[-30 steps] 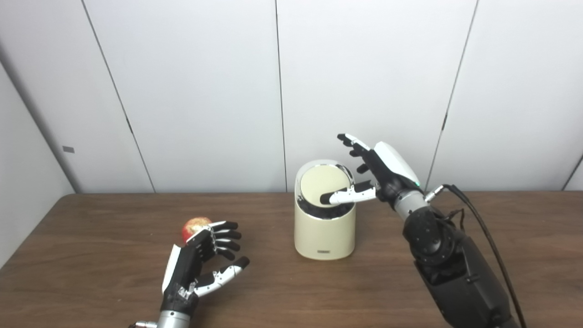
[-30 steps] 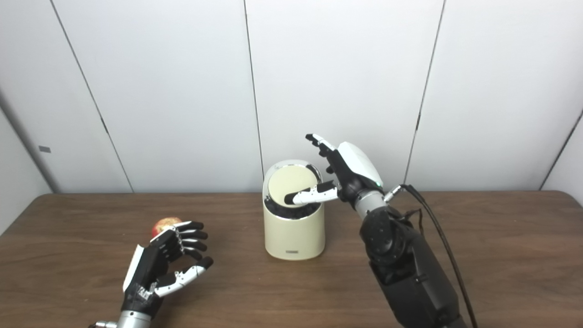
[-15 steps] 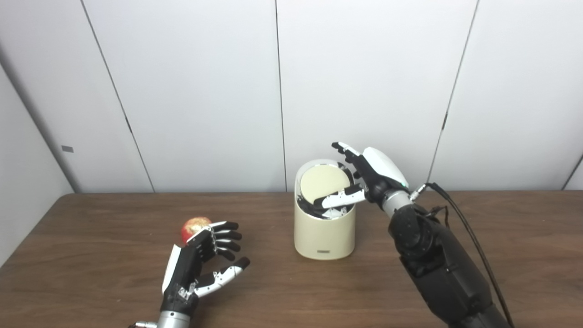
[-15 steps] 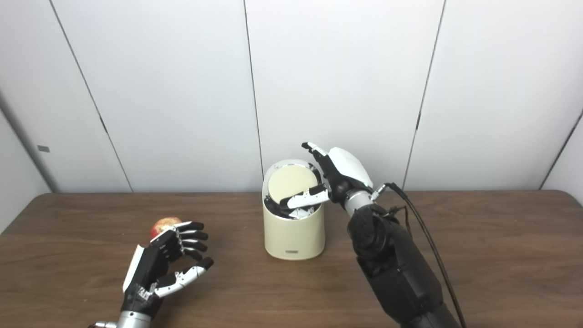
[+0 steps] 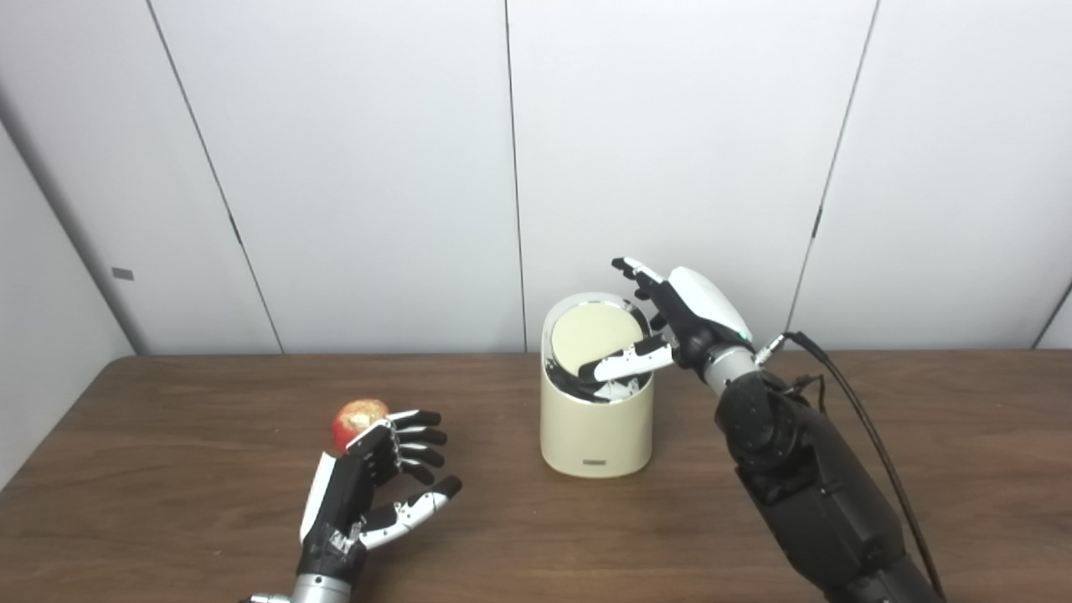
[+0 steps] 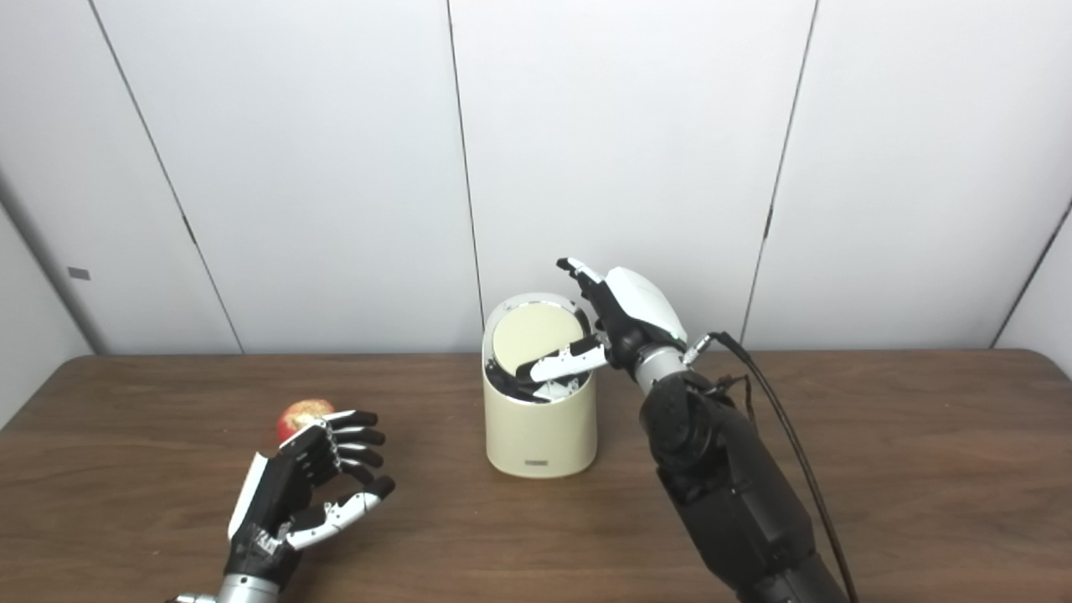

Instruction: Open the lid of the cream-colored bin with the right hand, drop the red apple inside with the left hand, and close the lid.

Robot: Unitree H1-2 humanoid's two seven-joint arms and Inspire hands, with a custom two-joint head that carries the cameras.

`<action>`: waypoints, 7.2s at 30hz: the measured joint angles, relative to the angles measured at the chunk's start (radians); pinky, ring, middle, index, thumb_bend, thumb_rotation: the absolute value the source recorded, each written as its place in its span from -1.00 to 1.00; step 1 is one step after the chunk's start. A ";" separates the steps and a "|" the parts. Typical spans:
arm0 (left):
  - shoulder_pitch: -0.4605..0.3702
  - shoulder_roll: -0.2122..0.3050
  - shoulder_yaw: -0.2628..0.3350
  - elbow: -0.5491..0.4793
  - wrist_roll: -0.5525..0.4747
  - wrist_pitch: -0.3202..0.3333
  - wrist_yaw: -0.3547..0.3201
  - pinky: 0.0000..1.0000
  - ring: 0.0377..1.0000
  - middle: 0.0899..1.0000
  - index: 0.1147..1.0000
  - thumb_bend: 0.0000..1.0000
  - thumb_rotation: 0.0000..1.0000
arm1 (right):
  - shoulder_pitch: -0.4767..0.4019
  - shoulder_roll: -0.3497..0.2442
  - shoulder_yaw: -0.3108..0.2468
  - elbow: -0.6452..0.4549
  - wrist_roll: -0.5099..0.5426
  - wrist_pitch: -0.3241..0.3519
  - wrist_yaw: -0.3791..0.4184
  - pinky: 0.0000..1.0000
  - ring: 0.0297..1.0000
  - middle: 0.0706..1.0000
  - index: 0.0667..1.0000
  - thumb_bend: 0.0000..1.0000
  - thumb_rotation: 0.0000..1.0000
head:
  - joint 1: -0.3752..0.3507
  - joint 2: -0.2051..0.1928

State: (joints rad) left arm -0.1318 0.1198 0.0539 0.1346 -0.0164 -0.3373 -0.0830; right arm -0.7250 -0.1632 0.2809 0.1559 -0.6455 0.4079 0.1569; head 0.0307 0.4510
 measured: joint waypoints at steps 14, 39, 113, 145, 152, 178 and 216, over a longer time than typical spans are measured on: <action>0.004 0.000 -0.002 -0.006 0.001 0.008 -0.002 -0.07 0.10 0.21 0.32 0.26 -1.00 | 0.001 -0.027 -0.011 -0.013 0.010 0.012 0.002 0.34 0.70 0.84 0.83 0.59 -0.38 | 0.005 0.009; 0.024 -0.005 -0.006 -0.034 0.001 0.025 -0.003 -0.09 0.09 0.21 0.32 0.23 -1.00 | -0.041 -0.085 0.161 -0.030 -0.175 -0.037 -0.025 0.32 0.58 0.70 0.77 0.71 -0.47 | 0.011 0.031; -0.052 0.057 0.116 -0.052 0.313 0.116 0.315 0.45 0.73 0.77 0.76 0.65 -0.66 | 0.507 -0.097 -0.178 -0.371 0.183 -0.141 -0.016 0.36 0.59 0.66 0.75 0.64 -0.81 | 0.202 0.035; -0.143 0.123 0.036 0.173 0.377 0.259 0.315 0.45 0.64 0.65 0.69 0.78 -0.62 | 0.508 -0.104 -0.179 -0.410 0.184 -0.105 0.012 0.29 0.55 0.68 0.73 0.60 -0.78 | 0.184 0.043; -0.173 0.133 -0.007 0.202 0.419 0.279 0.328 0.35 0.56 0.55 0.61 0.77 -0.62 | 0.508 -0.104 -0.177 -0.412 0.183 -0.105 0.012 0.25 0.55 0.70 0.73 0.60 -0.80 | 0.178 0.048; -0.258 0.114 -0.074 0.334 0.499 0.312 0.505 -0.27 -0.22 -0.18 -0.15 0.05 -1.00 | 0.526 -0.106 -0.179 -0.441 0.186 -0.102 0.025 0.28 0.55 0.68 0.71 0.56 -0.71 | 0.169 0.055; -0.272 -0.093 -0.122 -0.247 0.546 0.304 0.408 -0.53 -0.36 -0.21 -0.16 0.05 -1.00 | 0.528 -0.079 -0.138 -0.432 0.136 -0.100 0.014 0.14 0.43 0.67 0.72 0.53 -0.69 | 0.023 0.031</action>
State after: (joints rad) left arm -0.4034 0.0267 -0.0677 -0.1126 0.5298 -0.0335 0.3247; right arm -0.1972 -0.2422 0.1426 -0.2758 -0.5095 0.3078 0.1704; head 0.0537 0.4817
